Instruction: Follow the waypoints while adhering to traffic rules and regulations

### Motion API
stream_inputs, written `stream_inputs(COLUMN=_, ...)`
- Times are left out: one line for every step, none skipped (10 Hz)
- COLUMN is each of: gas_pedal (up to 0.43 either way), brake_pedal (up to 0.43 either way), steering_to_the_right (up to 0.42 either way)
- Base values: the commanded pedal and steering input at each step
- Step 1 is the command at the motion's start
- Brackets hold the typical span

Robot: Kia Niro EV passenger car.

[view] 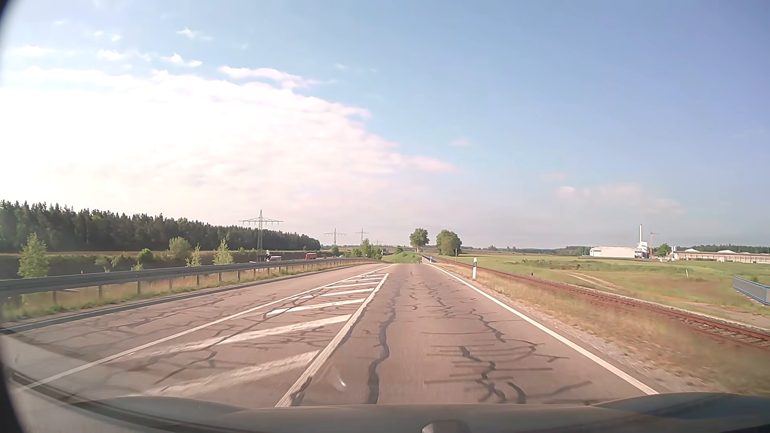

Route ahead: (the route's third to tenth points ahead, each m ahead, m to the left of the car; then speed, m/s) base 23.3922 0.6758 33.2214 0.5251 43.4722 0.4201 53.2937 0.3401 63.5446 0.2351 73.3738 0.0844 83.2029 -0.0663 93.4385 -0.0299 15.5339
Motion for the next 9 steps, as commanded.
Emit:
stream_inputs(gas_pedal=0.118, brake_pedal=0.0, steering_to_the_right=0.0)
stream_inputs(gas_pedal=0.118, brake_pedal=0.0, steering_to_the_right=0.0)
stream_inputs(gas_pedal=0.118, brake_pedal=0.0, steering_to_the_right=0.0)
stream_inputs(gas_pedal=0.118, brake_pedal=0.0, steering_to_the_right=0.0)
stream_inputs(gas_pedal=0.118, brake_pedal=0.0, steering_to_the_right=0.0)
stream_inputs(gas_pedal=0.118, brake_pedal=0.0, steering_to_the_right=0.0)
stream_inputs(gas_pedal=0.118, brake_pedal=0.0, steering_to_the_right=0.0)
stream_inputs(gas_pedal=0.118, brake_pedal=0.0, steering_to_the_right=0.0)
stream_inputs(gas_pedal=0.118, brake_pedal=0.0, steering_to_the_right=0.0)
